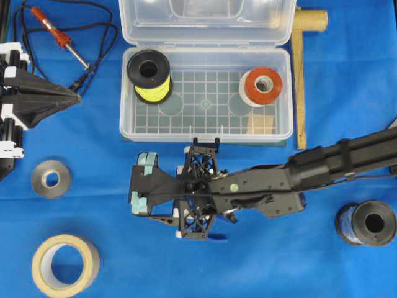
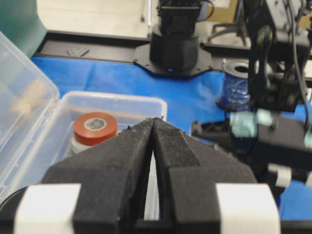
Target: Pick the screwdriver from the toolbox among several items.
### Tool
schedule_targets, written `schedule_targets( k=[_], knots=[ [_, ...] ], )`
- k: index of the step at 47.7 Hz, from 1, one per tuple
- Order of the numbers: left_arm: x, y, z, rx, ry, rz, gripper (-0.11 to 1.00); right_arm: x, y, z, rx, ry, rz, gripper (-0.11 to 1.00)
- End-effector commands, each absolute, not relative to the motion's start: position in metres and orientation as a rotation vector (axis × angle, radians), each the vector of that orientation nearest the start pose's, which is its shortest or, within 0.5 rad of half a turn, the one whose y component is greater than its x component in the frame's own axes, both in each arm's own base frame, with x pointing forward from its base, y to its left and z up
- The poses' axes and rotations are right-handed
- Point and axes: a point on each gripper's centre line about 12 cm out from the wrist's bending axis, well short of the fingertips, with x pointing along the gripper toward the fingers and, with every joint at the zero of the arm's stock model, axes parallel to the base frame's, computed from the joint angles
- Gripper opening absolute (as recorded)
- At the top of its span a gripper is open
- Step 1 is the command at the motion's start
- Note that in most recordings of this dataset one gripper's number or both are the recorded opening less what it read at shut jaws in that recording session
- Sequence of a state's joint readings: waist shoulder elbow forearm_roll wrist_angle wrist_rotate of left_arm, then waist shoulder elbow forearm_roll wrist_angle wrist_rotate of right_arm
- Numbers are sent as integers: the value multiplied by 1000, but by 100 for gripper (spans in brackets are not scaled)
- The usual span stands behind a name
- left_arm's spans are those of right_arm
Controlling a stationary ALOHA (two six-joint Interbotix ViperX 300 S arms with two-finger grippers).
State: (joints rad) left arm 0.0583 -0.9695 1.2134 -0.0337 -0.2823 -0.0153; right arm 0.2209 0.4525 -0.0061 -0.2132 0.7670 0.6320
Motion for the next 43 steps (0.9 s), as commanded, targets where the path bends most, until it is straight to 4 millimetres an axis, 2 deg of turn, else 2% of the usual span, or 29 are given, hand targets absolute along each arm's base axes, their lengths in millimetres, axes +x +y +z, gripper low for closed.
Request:
schedule_targets(
  k=[1,11,19,21,23,28,30,37,43],
  knots=[
    [196,13,282,-49,-52,70,0,499,90,141,233,1111,-209,26],
    [196,13,281,-48,-51,70,0,499,91,131,264,1123,-207,26],
    [196,13,280,-49,-48,71,0,499,91,131,282,1124,-210,27],
    [196,13,280,-48,-48,70,0,497,90,132,284,1131,-216,31],
    [196,13,279,-51,-45,71,0,495,88,133,282,1144,-225,45],
    [195,13,278,-54,-45,71,0,487,83,157,265,1150,-244,74],
    [195,13,278,-56,-43,70,0,482,80,168,254,1146,-250,80],
    [195,13,277,-62,-36,70,0,455,74,219,226,1077,-244,75],
    [194,13,277,-62,-36,70,0,422,68,249,200,1000,-225,75]
  ],
)
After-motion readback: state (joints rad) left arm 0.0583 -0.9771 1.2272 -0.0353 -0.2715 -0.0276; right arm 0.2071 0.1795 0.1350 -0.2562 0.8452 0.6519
